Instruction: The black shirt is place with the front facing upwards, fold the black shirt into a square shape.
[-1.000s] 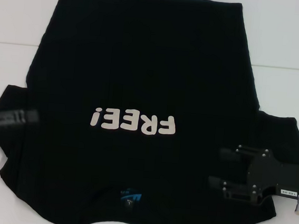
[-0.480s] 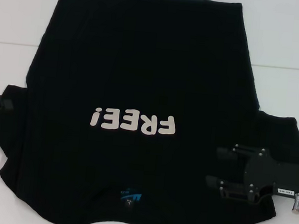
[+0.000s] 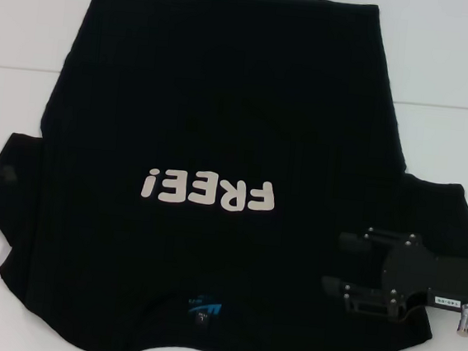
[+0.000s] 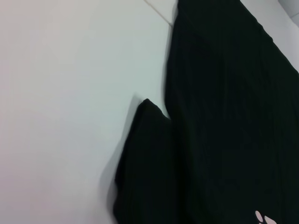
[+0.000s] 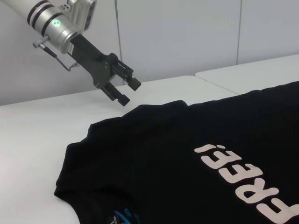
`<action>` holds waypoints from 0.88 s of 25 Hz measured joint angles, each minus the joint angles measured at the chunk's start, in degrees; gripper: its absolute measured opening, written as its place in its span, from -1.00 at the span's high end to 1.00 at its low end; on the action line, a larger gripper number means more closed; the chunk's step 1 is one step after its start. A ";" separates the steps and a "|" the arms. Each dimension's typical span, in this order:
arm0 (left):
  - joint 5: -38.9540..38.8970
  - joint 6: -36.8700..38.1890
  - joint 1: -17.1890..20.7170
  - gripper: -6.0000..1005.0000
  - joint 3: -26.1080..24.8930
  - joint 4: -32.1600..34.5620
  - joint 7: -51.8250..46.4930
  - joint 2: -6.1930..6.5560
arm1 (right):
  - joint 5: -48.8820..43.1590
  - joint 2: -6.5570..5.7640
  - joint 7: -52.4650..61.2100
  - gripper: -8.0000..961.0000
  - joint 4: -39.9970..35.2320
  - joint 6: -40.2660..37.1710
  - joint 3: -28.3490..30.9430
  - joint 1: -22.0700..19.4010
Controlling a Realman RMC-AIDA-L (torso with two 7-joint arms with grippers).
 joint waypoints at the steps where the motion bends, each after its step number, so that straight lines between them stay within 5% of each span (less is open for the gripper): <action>1: 0.02 -0.39 0.00 -0.62 0.00 -0.28 0.01 0.00 | 0.00 0.01 0.00 -0.58 0.00 0.00 0.00 0.00; 22: 1.11 -6.14 -0.07 -0.62 1.56 -3.73 0.20 -0.08 | 0.00 0.04 0.00 -0.58 -0.09 0.01 0.00 -0.04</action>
